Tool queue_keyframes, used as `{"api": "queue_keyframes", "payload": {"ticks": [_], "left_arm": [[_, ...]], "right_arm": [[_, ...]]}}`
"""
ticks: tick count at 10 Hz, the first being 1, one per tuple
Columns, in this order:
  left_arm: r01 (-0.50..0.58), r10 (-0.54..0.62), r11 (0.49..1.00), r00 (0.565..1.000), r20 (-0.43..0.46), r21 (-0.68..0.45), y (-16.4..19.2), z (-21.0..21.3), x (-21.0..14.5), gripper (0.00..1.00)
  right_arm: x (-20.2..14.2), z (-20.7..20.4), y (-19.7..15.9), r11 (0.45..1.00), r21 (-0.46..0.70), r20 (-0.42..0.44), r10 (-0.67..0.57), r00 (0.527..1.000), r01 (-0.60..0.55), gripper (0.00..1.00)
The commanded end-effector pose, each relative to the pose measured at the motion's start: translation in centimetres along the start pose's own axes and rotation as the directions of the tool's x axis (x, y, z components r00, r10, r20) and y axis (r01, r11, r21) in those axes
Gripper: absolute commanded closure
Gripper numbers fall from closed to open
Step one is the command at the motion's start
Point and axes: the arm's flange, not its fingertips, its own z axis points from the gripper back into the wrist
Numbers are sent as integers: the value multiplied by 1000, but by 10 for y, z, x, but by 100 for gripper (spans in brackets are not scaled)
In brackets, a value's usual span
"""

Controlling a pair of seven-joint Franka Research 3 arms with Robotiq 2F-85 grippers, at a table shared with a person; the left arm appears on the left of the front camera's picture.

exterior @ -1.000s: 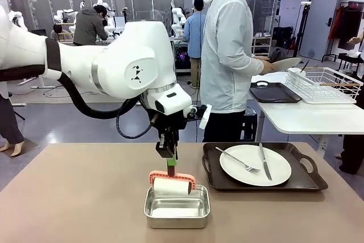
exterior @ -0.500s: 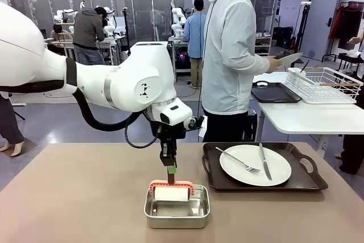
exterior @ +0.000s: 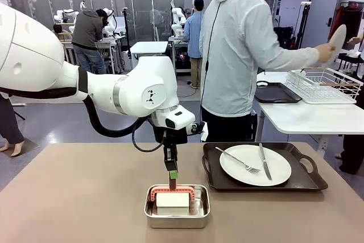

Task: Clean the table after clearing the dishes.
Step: Place the Lint Roller back on top of the Airtight Container.

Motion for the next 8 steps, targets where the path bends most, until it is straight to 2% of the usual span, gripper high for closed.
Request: {"api": "queue_keyframes", "payload": {"ticks": [1, 2, 3, 4, 7, 8], "left_arm": [[3, -3, 1000, 1000, -2, 4, 8, -6, -2, 79], [6, -6, 1000, 1000, 0, 17, 6, -2, -1, 42], [13, -13, 1000, 1000, 10, 23, 5, 3, 1, 36], [12, -13, 999, 1000, 13, 32, 5, 8, 2, 1], [18, -19, 998, 1000, 15, 63, 5, 19, 3, 0], [20, -21, 997, 1000, 13, 75, 5, 25, 5, 5]], "right_arm": [[0, 0, 3, 1000, 8, 3, 5, 1000, -5, 0], [0, 0, 3, 1000, 8, 3, 5, 1000, -5, 0], [0, 0, 3, 1000, 8, 3, 5, 1000, -5, 0], [0, 0, 3, 1000, 8, 3, 5, 1000, -5, 0], [0, 0, 3, 1000, 8, 3, 5, 1000, -5, 0], [0, 0, 3, 1000, 8, 3, 5, 1000, -5, 0]]}}
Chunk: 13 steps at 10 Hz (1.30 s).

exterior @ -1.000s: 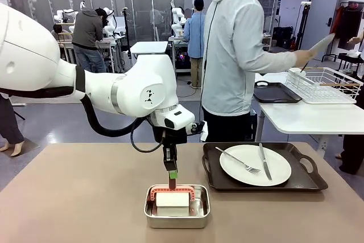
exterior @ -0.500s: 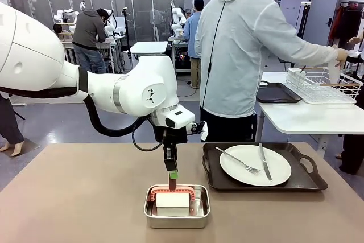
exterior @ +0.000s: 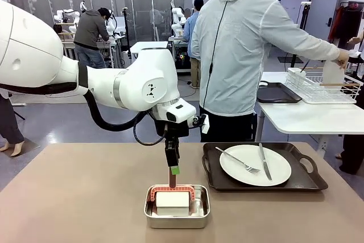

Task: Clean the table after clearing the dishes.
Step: Place the Lint Roller back on top of the Airtight Container, then when the right (or left) Handle tray is removed, use the right hand (or left hand) to clean the right (or left) side of the table with the Lint Roller.

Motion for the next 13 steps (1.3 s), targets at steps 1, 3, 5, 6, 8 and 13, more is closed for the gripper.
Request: {"api": "queue_keyframes", "payload": {"ticks": [1, 3, 5, 6, 8, 13], "left_arm": [[14, -13, 999, 1000, -15, 35, -1, 9, -1, 0], [11, -10, 999, 1000, -18, 45, 0, 11, -1, 0], [18, -16, 998, 1000, -27, 63, -2, 14, -1, 0], [13, -13, 1000, 1000, -5, 24, 3, 8, 2, 0], [13, -13, 1000, 1000, -5, 24, 3, 8, 2, 0], [13, -13, 1000, 1000, -5, 24, 3, 8, 2, 0]], "right_arm": [[0, 0, 3, 1000, 8, 3, 5, 1000, -5, 0], [0, 0, 3, 1000, 8, 3, 5, 1000, -5, 0], [0, 0, 3, 1000, 8, 3, 5, 1000, -5, 0], [0, 0, 3, 1000, 8, 3, 5, 1000, -5, 0], [0, 0, 3, 1000, 8, 3, 5, 1000, -5, 0], [0, 0, 3, 1000, 8, 3, 5, 1000, -5, 0]]}}
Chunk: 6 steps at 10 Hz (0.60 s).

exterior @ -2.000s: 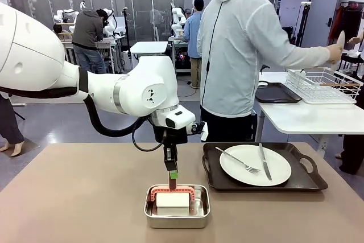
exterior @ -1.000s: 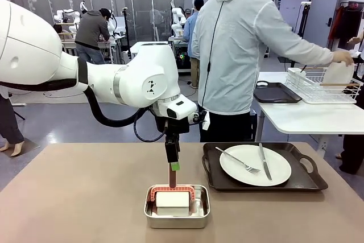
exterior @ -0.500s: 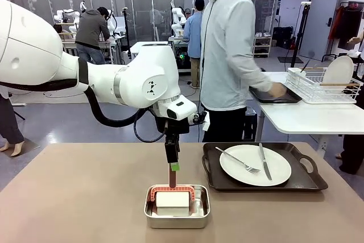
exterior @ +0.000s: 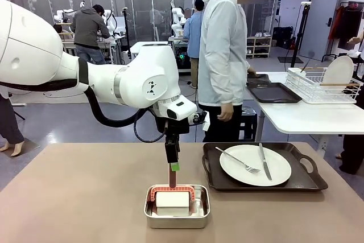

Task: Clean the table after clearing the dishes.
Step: When the right (or left) Handle tray is removed, use the right hand (or left hand) to clean the right (or left) side of the table with the Lint Roller.

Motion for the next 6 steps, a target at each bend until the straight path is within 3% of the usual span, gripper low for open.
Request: {"api": "queue_keyframes", "payload": {"ticks": [1, 5, 6], "left_arm": [[-5, 5, 1000, 1000, 5, 1, 0, 2, 0, 0], [0, 0, 1000, 1000, 0, 0, 0, 0, 0, 0], [-92, 92, 995, 996, 12, -48, 6, 24, -9, 0]], "right_arm": [[0, 0, 3, 1000, 8, 3, 5, 1000, -5, 0], [0, 0, 3, 1000, 8, 3, 5, 1000, -5, 0], [0, 0, 3, 1000, 8, 3, 5, 1000, -5, 0]]}}
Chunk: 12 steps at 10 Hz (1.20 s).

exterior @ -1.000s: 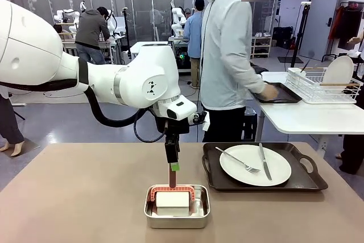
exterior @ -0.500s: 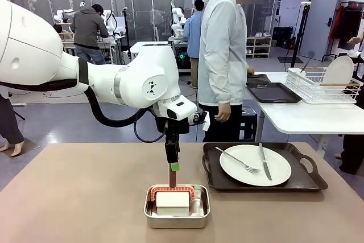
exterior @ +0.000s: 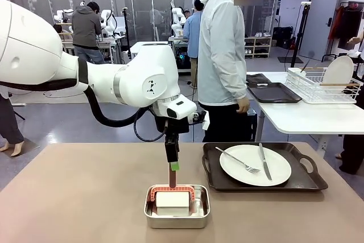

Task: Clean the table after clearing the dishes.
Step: When the right (or left) Handle tray is removed, use the right hand (or left hand) to clean the right (or left) side of the table with the Lint Roller.

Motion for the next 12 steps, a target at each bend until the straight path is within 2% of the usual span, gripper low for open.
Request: {"api": "queue_keyframes", "payload": {"ticks": [1, 2, 3, 4, 5, 6, 8, 9, 10, 11, 12], "left_arm": [[-159, 164, 983, 985, 50, -86, 6, 46, -19, 0], [-219, 248, 957, 958, 145, -193, 3, 75, -36, 0], [-292, 350, 923, 908, 230, -252, 3, 100, -66, 0], [-357, 488, 853, 804, 340, -381, 2, 129, -113, 0], [-385, 572, 804, 711, 410, -453, -6, 153, -160, 0], [-415, 664, 733, 606, 438, -539, -15, 171, -213, 0], [-473, 810, 587, 347, 473, -657, -37, 190, -334, 0], [-440, 845, 532, 222, 487, -723, -47, 187, -385, 0], [-461, 870, 476, 118, 479, -749, -58, 180, -430, 0], [-456, 877, 441, 39, 478, -773, -69, 167, -472, 0], [-428, 883, 392, -75, 464, -814, -83, 142, -515, 0]], "right_arm": [[0, 0, 3, 1000, 8, 3, 5, 1000, -5, 0], [0, 0, 3, 1000, 8, 3, 5, 1000, -5, 0], [0, 0, 3, 1000, 8, 3, 5, 1000, -5, 0], [0, 0, 3, 1000, 8, 3, 5, 1000, -5, 0], [0, 0, 3, 1000, 8, 3, 5, 1000, -5, 0], [0, 0, 3, 1000, 8, 3, 5, 1000, -5, 0], [0, 0, 3, 1000, 8, 3, 5, 1000, -5, 0], [0, 0, 3, 1000, 8, 3, 5, 1000, -5, 0], [0, 0, 3, 1000, 8, 3, 5, 1000, -5, 0], [0, 0, 3, 1000, 8, 3, 5, 1000, -5, 0], [0, 0, 3, 1000, 8, 3, 5, 1000, -5, 0]]}}
